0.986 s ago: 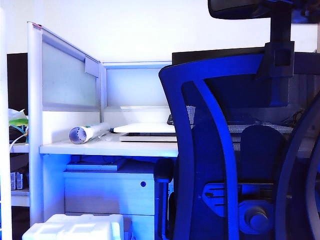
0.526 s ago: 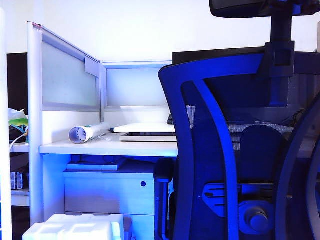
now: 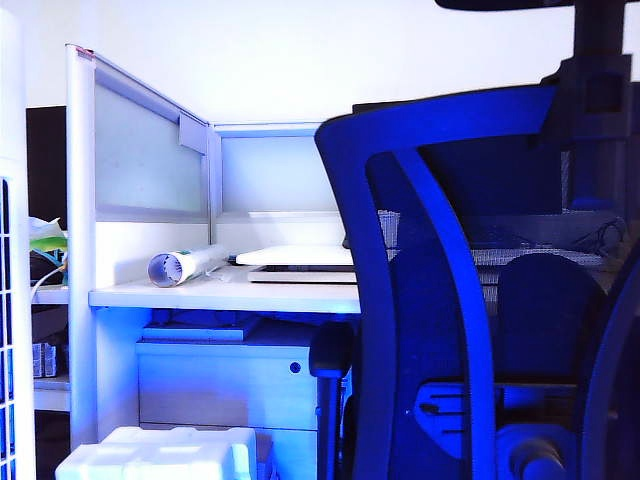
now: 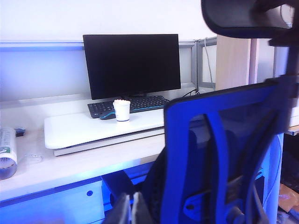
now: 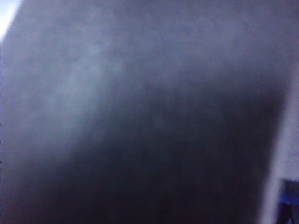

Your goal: Pull out the black chair under the table.

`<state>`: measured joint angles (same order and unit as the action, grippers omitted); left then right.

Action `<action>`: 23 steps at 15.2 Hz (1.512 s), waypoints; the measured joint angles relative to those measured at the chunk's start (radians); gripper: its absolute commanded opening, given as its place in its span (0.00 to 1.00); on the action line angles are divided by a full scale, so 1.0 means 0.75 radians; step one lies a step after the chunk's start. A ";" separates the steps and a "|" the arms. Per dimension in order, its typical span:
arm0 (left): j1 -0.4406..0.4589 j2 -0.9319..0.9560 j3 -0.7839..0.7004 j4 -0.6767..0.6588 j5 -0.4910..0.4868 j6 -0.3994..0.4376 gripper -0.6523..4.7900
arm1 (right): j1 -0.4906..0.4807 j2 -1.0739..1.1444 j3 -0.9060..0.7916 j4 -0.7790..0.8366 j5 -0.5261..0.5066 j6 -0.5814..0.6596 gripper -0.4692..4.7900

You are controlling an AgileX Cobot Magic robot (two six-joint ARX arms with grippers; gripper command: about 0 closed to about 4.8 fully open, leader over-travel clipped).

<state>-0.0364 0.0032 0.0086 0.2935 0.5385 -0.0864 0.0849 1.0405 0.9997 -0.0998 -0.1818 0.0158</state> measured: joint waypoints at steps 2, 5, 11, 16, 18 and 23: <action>0.000 0.000 0.000 0.000 0.000 0.000 0.17 | 0.002 -0.101 -0.012 -0.126 -0.016 -0.005 0.07; 0.000 0.000 0.000 -0.011 0.000 0.000 0.17 | 0.003 -0.259 -0.019 -0.333 -0.019 -0.005 0.07; 0.000 0.000 0.000 -0.039 0.000 0.001 0.17 | 0.006 -0.493 -0.019 -0.618 -0.042 0.001 0.07; 0.000 0.000 0.000 -0.039 0.000 0.001 0.17 | 0.006 -0.562 -0.019 -0.690 -0.038 0.002 0.21; 0.000 0.000 0.000 -0.039 0.000 0.000 0.17 | 0.005 -0.564 -0.019 -0.693 -0.069 0.019 0.73; 0.000 0.000 0.000 -0.038 0.001 0.000 0.17 | -0.003 -0.609 0.012 -0.628 -0.131 0.283 1.00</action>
<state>-0.0364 0.0032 0.0086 0.2649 0.5392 -0.0864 0.0830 0.5835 1.0084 -0.5705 -0.2798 0.2279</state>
